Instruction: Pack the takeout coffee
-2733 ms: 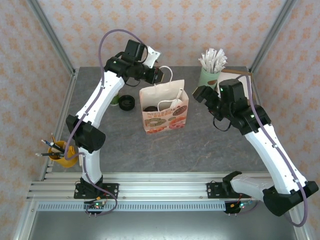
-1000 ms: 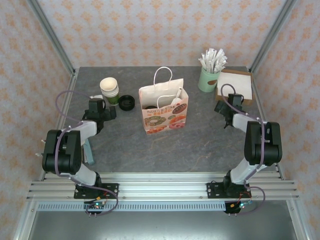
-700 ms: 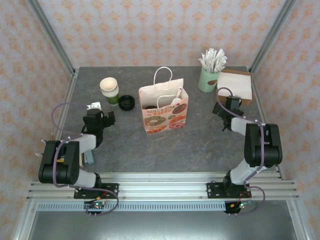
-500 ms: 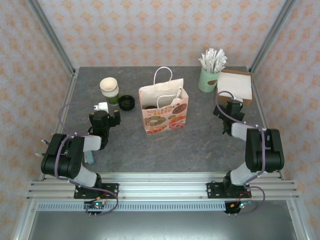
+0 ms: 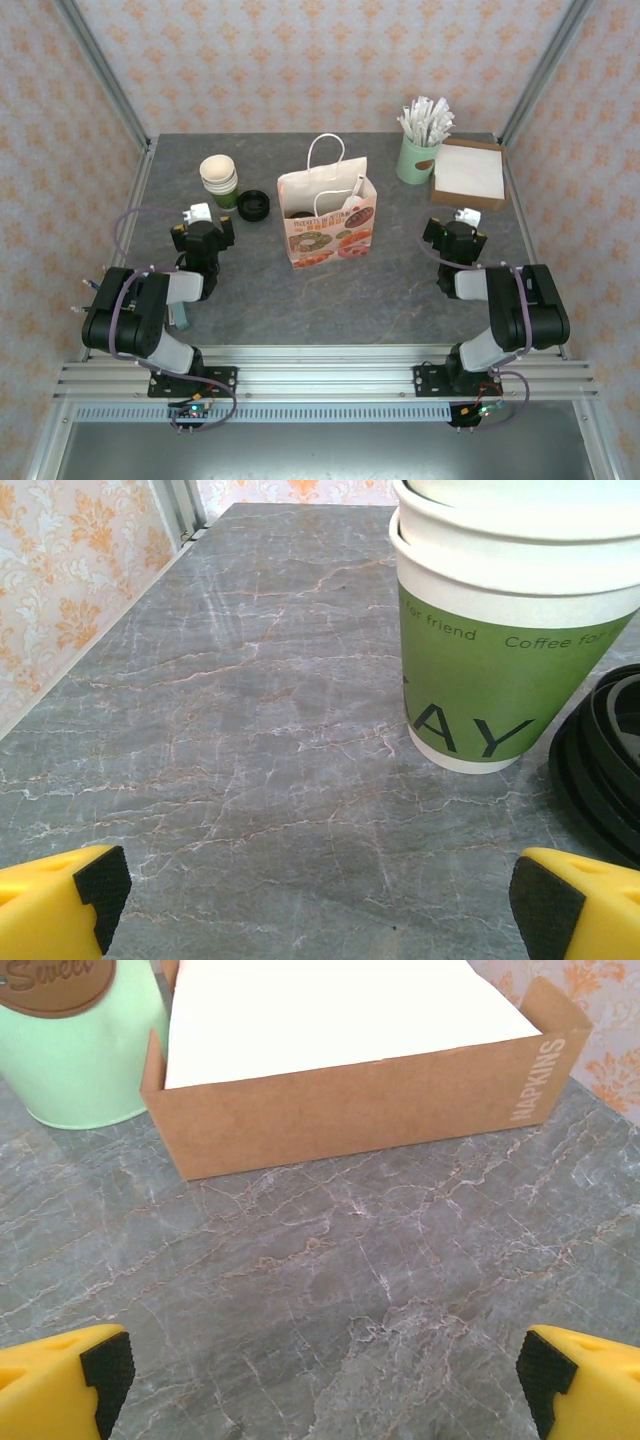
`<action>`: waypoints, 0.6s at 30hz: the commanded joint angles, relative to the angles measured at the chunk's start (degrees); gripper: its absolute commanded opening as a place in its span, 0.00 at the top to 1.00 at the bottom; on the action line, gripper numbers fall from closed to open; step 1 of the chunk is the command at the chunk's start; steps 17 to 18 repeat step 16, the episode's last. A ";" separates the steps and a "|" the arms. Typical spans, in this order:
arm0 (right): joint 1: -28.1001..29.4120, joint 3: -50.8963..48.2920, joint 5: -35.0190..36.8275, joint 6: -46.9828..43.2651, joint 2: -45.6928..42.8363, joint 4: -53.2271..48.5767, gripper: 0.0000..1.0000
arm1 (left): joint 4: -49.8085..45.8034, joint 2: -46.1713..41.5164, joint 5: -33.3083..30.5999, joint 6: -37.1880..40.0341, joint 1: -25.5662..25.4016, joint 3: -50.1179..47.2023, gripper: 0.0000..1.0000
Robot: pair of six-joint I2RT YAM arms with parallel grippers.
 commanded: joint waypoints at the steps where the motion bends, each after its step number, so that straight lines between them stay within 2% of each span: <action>1: -0.50 0.76 -1.38 -0.94 -0.08 2.62 0.01 | 1.86 -0.52 -1.90 0.06 -0.45 -0.15 0.00; 7: -0.50 0.64 -1.47 -1.08 -0.16 2.76 0.01 | 1.27 -0.49 -0.56 0.59 -0.45 0.24 0.00; 10: -0.50 0.73 -1.46 -1.04 -0.12 2.60 0.01 | -0.09 -0.34 6.06 1.65 0.95 1.03 0.00; 18: -0.47 0.59 -1.46 -1.09 -0.20 2.76 0.01 | 0.46 -0.34 6.23 2.03 0.71 0.75 0.00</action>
